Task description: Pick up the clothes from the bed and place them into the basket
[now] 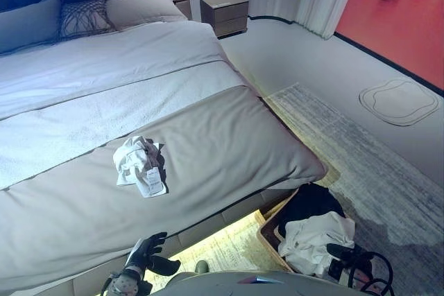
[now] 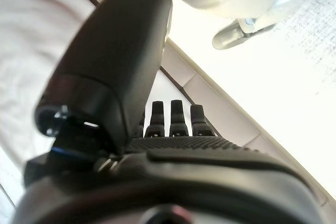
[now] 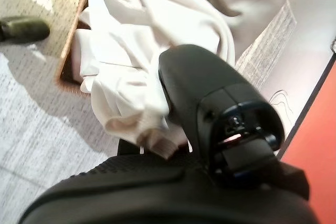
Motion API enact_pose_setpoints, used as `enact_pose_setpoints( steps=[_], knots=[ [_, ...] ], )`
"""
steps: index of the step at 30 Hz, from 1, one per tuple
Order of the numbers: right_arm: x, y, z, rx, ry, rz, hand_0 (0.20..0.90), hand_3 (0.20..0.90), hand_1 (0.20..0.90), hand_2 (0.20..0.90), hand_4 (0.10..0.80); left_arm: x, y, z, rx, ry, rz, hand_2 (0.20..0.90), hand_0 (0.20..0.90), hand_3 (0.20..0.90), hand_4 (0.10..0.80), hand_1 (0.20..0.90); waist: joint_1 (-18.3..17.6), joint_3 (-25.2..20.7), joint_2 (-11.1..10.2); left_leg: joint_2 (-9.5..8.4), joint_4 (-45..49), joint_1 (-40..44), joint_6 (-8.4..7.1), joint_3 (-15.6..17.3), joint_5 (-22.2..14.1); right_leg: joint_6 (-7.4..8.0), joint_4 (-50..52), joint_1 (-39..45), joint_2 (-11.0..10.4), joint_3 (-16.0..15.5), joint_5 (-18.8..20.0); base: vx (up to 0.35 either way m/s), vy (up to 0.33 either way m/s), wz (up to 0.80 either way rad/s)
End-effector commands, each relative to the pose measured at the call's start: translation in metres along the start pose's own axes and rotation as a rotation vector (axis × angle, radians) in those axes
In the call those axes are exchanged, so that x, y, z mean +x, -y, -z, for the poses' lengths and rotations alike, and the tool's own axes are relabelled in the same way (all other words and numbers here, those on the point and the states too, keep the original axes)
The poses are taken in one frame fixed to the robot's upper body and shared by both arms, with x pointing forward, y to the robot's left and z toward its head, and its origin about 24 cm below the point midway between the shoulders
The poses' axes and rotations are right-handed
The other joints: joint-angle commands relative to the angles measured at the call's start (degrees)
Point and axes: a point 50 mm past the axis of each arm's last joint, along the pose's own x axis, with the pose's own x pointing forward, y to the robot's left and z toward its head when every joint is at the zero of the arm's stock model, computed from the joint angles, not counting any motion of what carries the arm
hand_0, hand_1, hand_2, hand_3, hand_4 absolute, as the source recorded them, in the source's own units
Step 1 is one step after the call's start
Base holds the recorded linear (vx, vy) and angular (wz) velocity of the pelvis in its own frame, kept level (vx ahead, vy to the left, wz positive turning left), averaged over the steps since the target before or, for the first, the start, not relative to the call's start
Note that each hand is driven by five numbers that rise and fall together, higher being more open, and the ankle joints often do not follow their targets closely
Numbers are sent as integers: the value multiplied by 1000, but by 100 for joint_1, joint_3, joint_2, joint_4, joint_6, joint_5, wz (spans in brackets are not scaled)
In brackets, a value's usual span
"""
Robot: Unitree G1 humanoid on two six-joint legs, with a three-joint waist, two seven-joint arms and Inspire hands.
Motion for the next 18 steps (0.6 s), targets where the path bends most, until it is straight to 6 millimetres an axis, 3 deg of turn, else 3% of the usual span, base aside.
enact_pose_setpoints(
  steps=[1, 13, 18],
  knots=[
    [10, 7, -58, 74, 191, 26, 900, 900, 900, 900, 800, 8, -19, -25, 72, 98, -22, 900, 900, 900, 800, 900, 213, -9, 66, 372, 37, -57, -110, 276, -149, 382, 24, -167, -321, -151, 414, 0, 0, 0],
    [8, 4, -55, 62, 200, 24, 900, 900, 900, 900, 800, 6, -16, -18, 68, 86, -21, 900, 900, 900, 800, 900, 242, -25, 40, 382, 37, -54, -115, 283, -147, 381, 24, -155, -315, -161, 409, 6, -1, 0],
    [5, -10, -63, 36, 260, -73, 900, 900, 900, 900, 800, 5, -16, -15, 67, 79, -24, 900, 900, 900, 800, 900, 281, -17, 32, 374, 37, -24, -118, 234, -149, 363, 24, -124, -308, -171, 400, 40, -11, 1]
  ],
)
